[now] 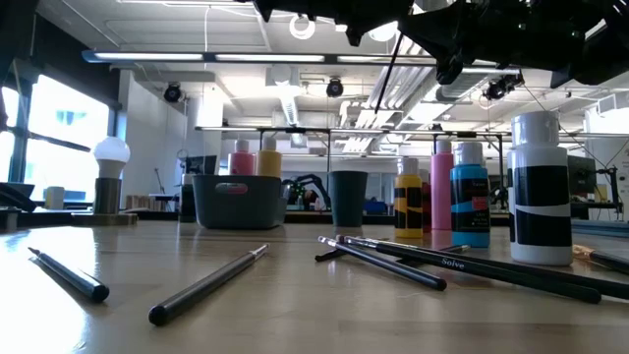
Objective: Pick & Place Paint Supplies
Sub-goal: Put the gold paint brush into the green cup
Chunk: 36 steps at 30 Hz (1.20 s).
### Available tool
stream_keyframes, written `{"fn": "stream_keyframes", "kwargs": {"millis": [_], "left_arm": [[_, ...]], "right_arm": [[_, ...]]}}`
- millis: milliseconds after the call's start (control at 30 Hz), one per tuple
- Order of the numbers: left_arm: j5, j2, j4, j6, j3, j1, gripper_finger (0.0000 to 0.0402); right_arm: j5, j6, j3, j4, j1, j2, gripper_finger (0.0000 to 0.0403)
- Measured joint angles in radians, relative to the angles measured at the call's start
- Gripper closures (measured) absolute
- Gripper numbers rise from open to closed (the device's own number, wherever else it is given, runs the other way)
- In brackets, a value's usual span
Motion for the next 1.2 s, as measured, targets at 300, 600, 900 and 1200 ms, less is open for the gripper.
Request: {"fn": "stream_keyframes", "kwargs": {"millis": [300, 600, 900, 1200], "left_arm": [[-0.1, -0.176, -0.043, 0.067, -0.151, 0.019, 0.0277], [-0.26, -0.527, 0.247, 0.078, -0.591, 0.018, 0.0277], [-0.383, -0.813, 0.273, 0.059, -0.861, 0.018, 0.0277], [-0.452, -1.148, 0.194, 0.028, -1.053, 0.018, 0.0277]], "right_arm": [[0.006, 0.003, 0.0, 0.0, -0.005, 0.0, 0.0388], [0.141, -0.054, 0.12, -0.144, -0.005, 0.014, 0.0388], [0.196, -0.059, 0.311, -0.234, -0.103, 0.18, 0.0388], [0.201, 0.026, 0.429, -0.14, -0.22, 0.392, 0.0392]]}}
